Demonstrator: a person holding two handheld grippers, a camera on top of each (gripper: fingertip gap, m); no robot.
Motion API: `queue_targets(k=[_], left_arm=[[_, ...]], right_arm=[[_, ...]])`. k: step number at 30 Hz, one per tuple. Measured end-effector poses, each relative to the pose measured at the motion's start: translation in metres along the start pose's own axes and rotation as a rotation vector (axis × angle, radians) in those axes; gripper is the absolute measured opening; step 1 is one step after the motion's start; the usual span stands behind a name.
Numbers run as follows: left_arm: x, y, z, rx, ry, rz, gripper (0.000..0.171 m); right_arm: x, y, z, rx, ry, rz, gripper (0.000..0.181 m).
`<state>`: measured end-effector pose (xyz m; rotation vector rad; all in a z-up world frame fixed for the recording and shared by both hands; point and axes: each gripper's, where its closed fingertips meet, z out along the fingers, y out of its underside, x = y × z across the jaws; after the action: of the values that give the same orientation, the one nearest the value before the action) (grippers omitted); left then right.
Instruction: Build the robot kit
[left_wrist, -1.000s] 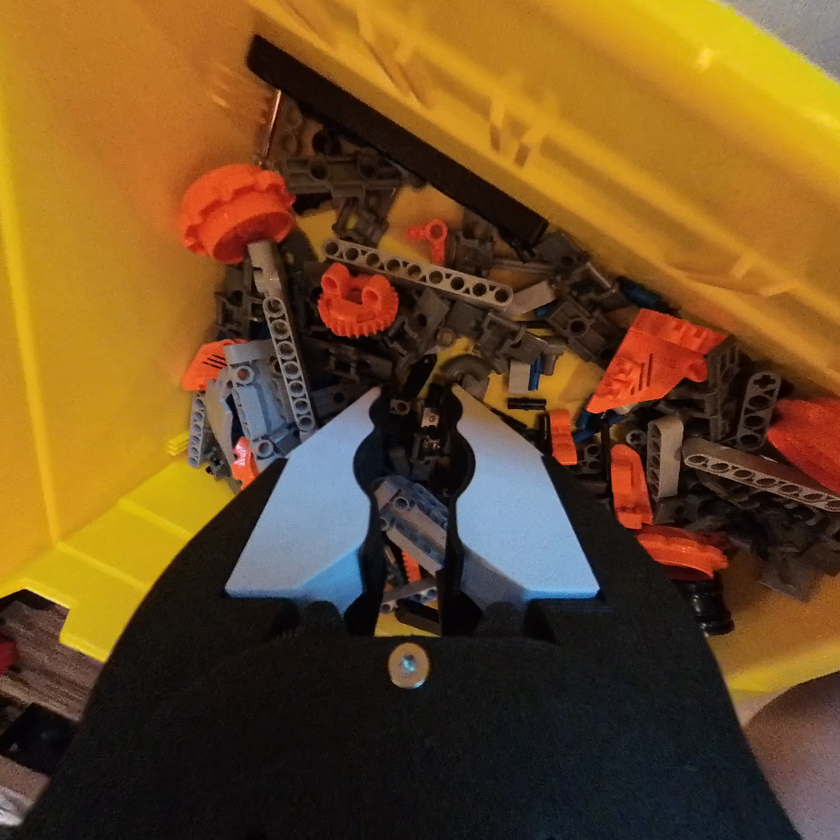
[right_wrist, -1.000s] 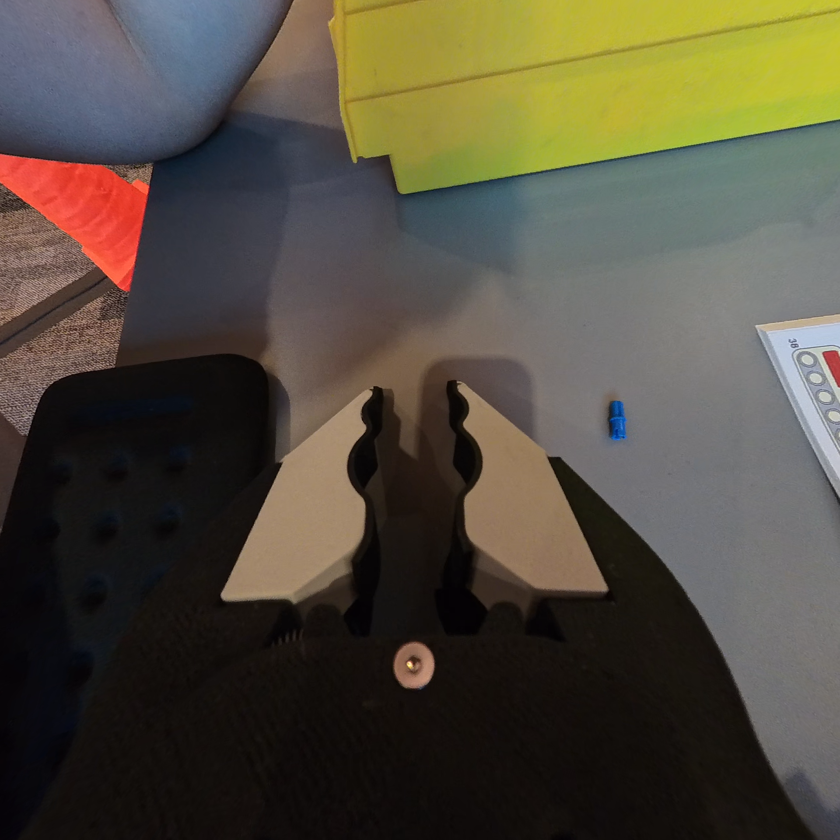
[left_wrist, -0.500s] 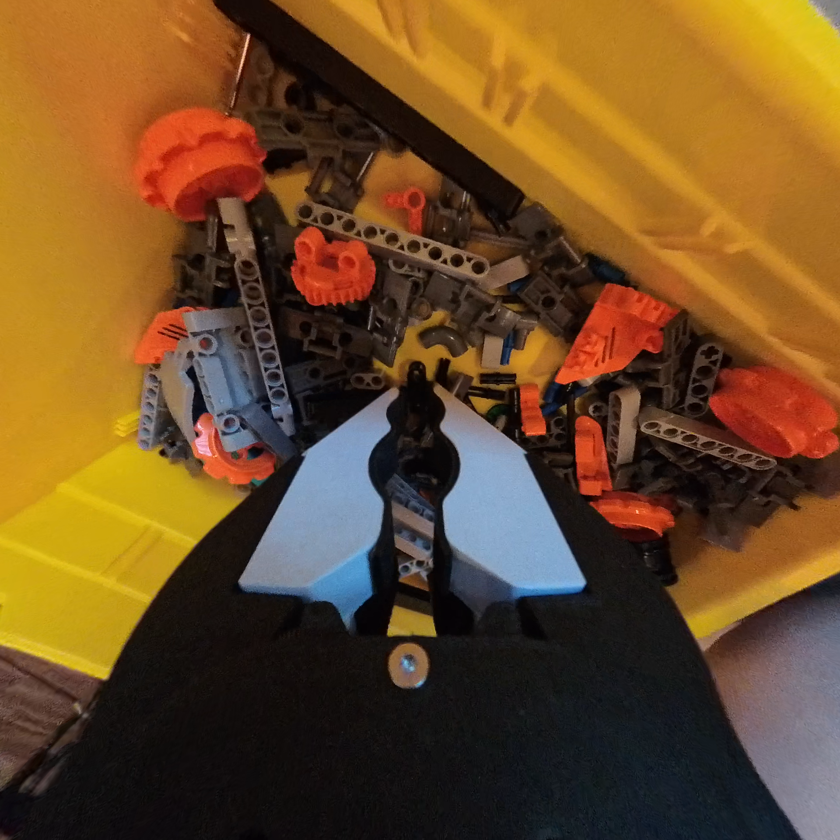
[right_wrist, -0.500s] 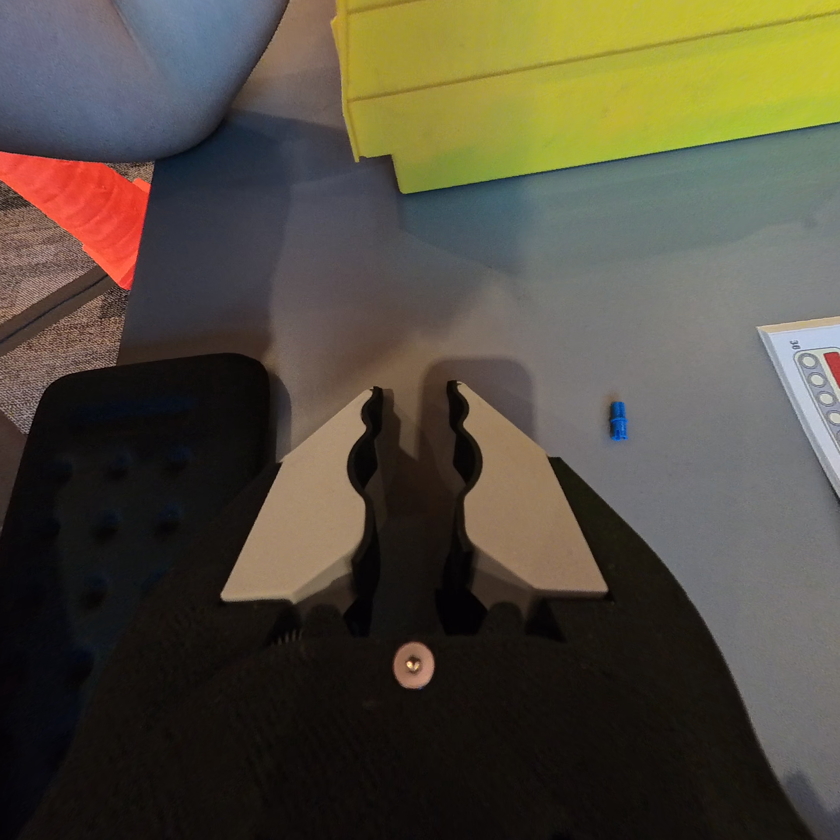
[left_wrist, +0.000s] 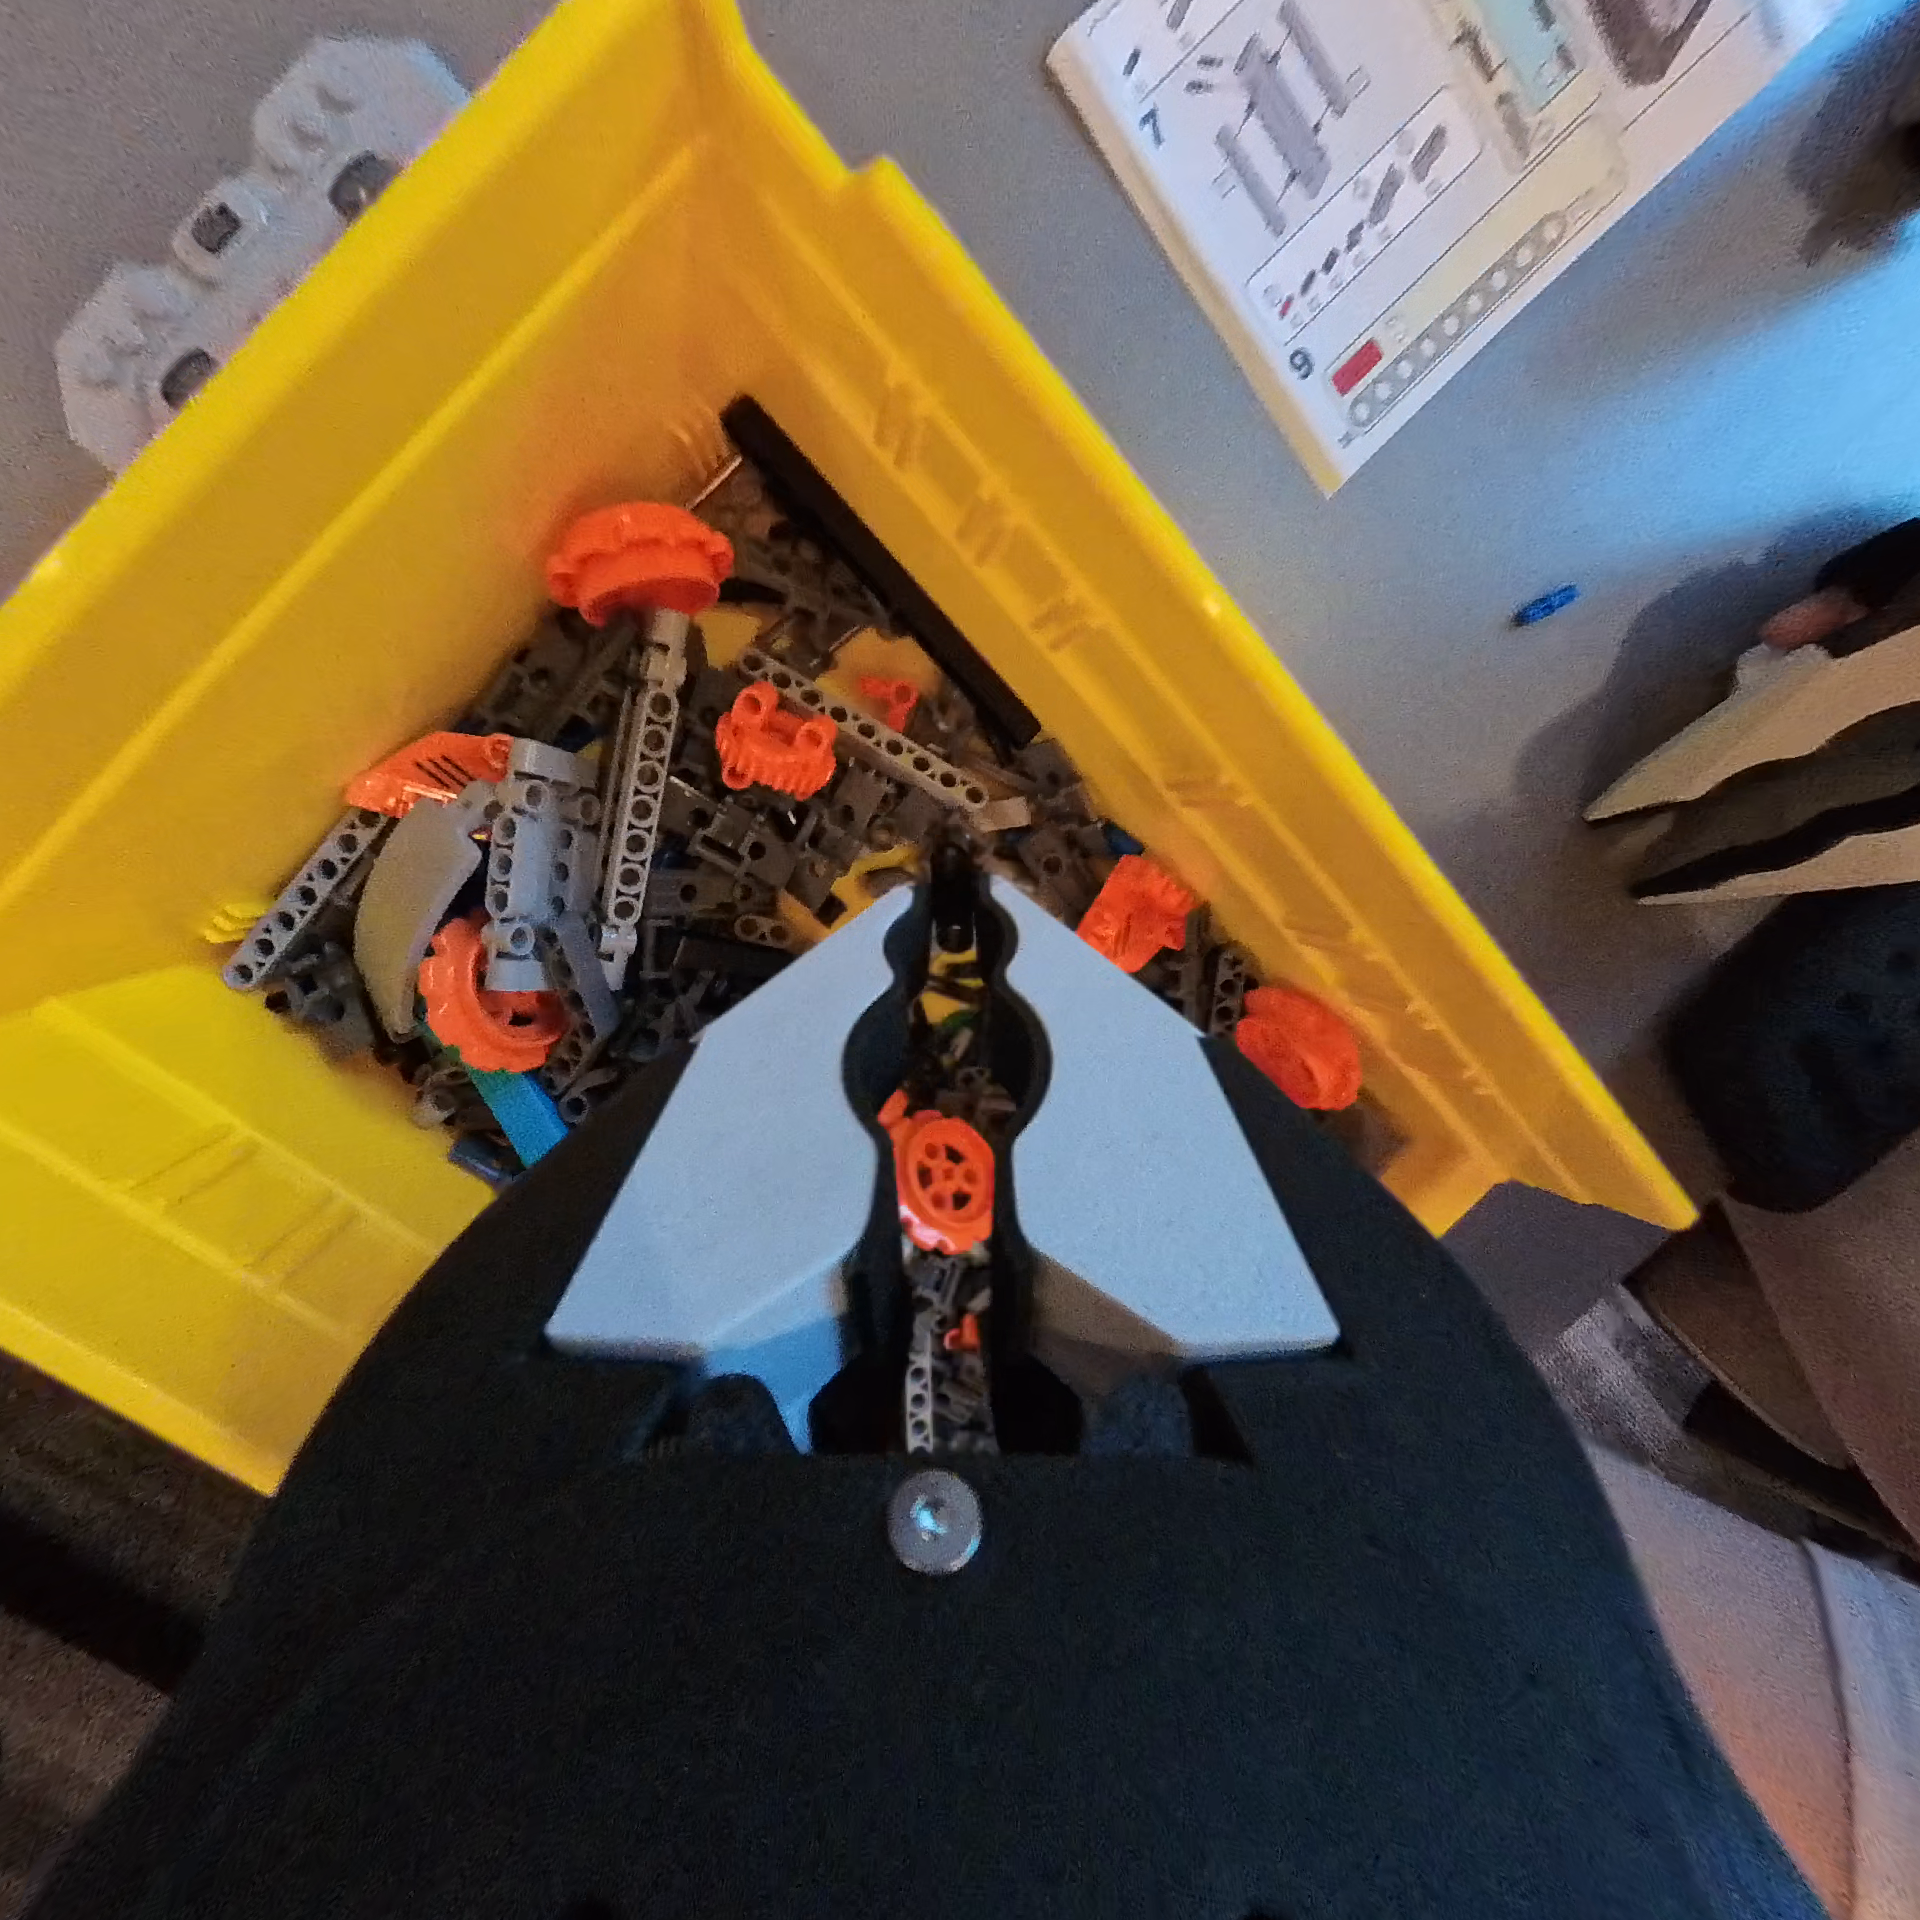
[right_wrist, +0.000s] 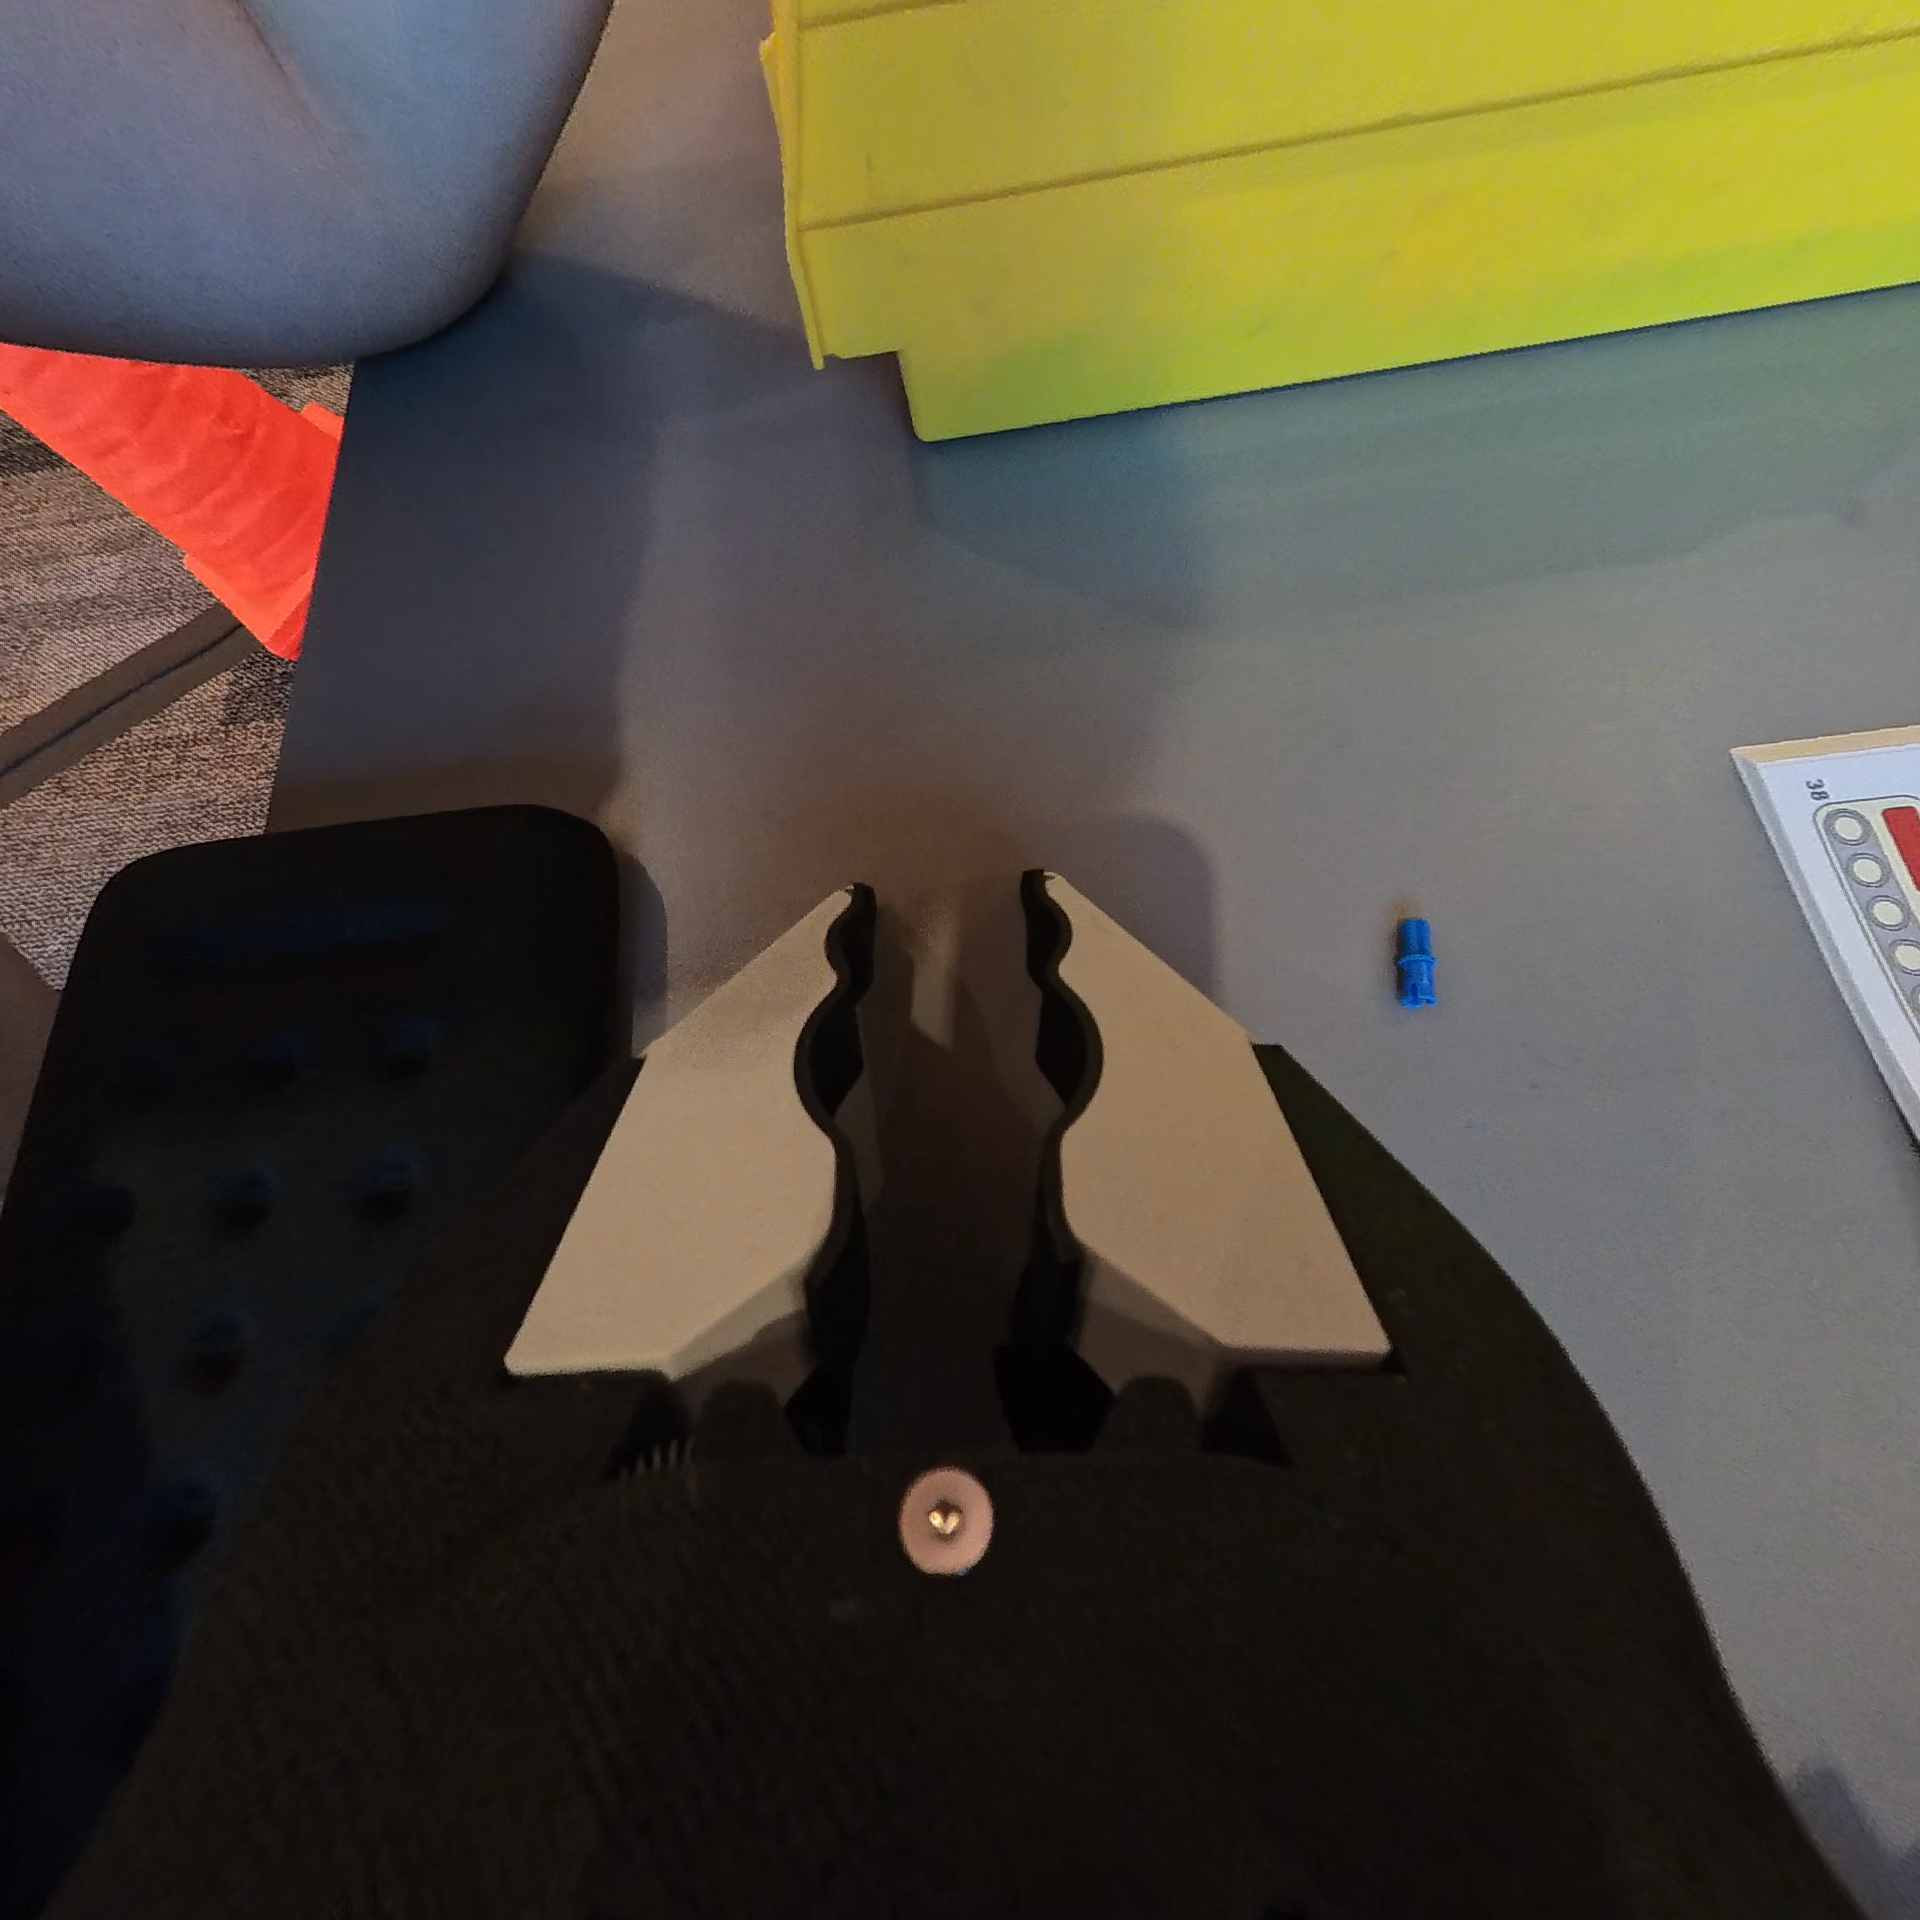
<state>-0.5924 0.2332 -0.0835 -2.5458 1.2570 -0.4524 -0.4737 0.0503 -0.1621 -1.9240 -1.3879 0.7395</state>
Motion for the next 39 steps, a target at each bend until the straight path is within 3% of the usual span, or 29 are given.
queue_targets(k=[9, 15, 22, 26, 31, 35, 39], left_arm=[[0.085, -0.069, -0.027, 0.236, 0.086, 0.149, 0.006], [0.145, -0.104, -0.016, 0.322, 0.342, 0.112, 0.006], [0.159, -0.103, 0.006, 0.232, 0.493, 0.026, 0.006], [0.16, -0.102, 0.006, 0.206, 0.57, -0.019, 0.006], [0.167, -0.096, 0.002, 0.17, 0.657, -0.035, 0.006], [0.182, -0.089, 0.001, 0.121, 0.749, -0.025, 0.006], [0.193, -0.083, 0.006, 0.073, 0.779, -0.009, 0.006]], right_arm=[[0.0, 0.0, 0.0, 0.001, 0.002, 0.001, 0.029], [0.001, -0.002, -0.002, 0.015, 0.008, 0.003, 0.029], [0.013, -0.021, -0.015, 0.146, 0.094, -0.037, 0.027], [0.048, -0.036, -0.042, 0.246, 0.323, -0.031, 0.027], [0.077, -0.056, -0.083, 0.435, 0.506, 0.026, 0.054], [0.079, -0.074, -0.113, 0.586, 0.58, -0.002, 0.053], [0.083, -0.078, -0.123, 0.616, 0.615, -0.026, 0.054]])
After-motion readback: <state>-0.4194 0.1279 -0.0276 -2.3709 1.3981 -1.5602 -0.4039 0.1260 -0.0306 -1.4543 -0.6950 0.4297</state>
